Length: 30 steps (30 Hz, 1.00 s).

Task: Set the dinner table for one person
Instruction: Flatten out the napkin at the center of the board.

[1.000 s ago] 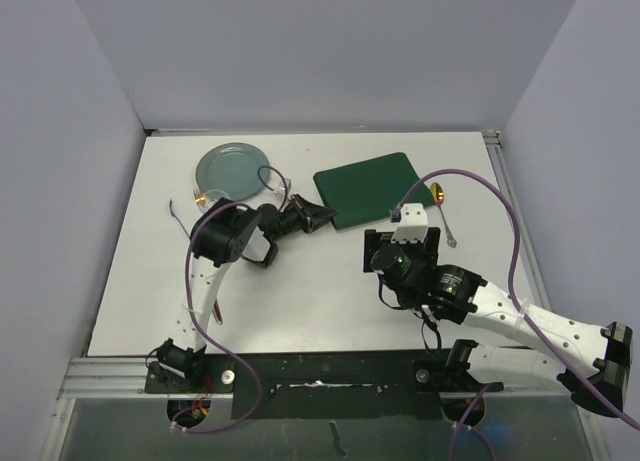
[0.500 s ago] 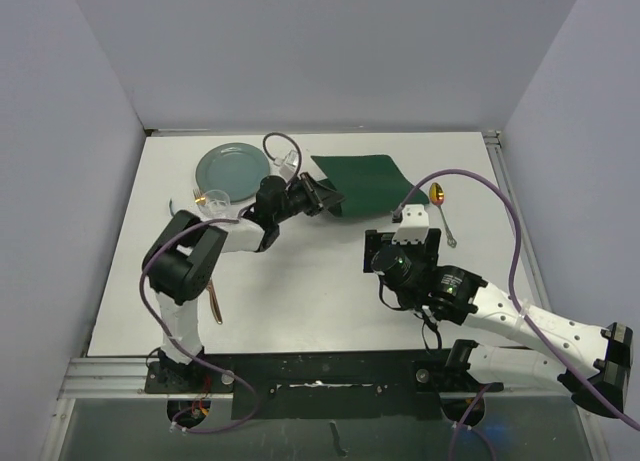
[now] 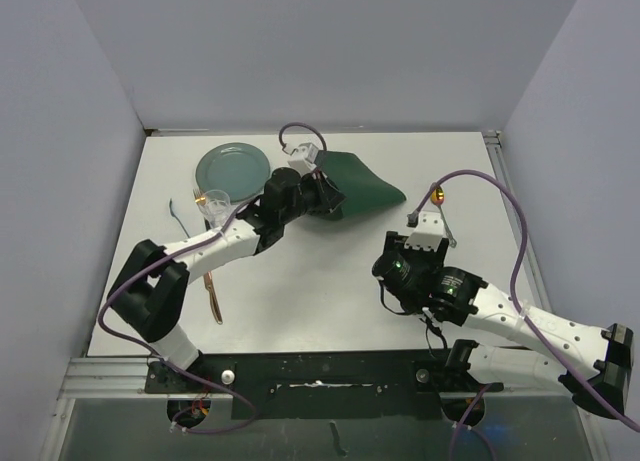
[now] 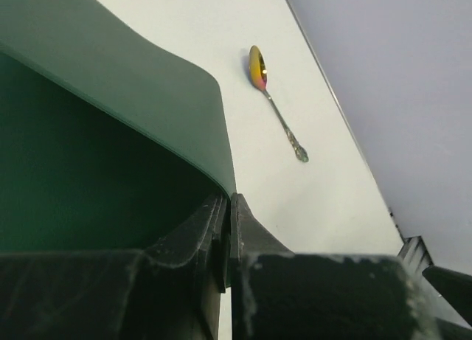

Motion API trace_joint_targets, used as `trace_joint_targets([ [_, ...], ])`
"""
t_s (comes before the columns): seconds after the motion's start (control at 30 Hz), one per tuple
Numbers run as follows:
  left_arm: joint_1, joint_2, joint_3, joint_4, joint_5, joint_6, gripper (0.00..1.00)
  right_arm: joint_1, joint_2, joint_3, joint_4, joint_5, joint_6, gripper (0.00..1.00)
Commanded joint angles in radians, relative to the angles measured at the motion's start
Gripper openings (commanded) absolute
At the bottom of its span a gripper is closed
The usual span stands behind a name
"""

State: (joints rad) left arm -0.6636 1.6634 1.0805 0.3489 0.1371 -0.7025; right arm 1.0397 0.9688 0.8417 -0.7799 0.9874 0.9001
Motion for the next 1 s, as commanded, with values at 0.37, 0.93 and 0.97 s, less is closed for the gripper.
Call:
trace_joint_targets([
  [0.37, -0.234, -0.147, 0.199, -0.385, -0.079, 0.422, 0.00, -0.087, 0.131, 0.057, -0.047, 0.077, 0.117, 0.44],
  [0.93, -0.588, -0.198, 0.129, -0.700, -0.449, 0.460, 0.00, -0.328, 0.091, 0.069, -0.020, 0.005, 0.110, 0.84],
  [0.97, -0.589, -0.213, 0.112, -0.698, -0.461, 0.447, 0.00, -0.338, 0.081, 0.065, -0.006, 0.002, 0.097, 0.85],
])
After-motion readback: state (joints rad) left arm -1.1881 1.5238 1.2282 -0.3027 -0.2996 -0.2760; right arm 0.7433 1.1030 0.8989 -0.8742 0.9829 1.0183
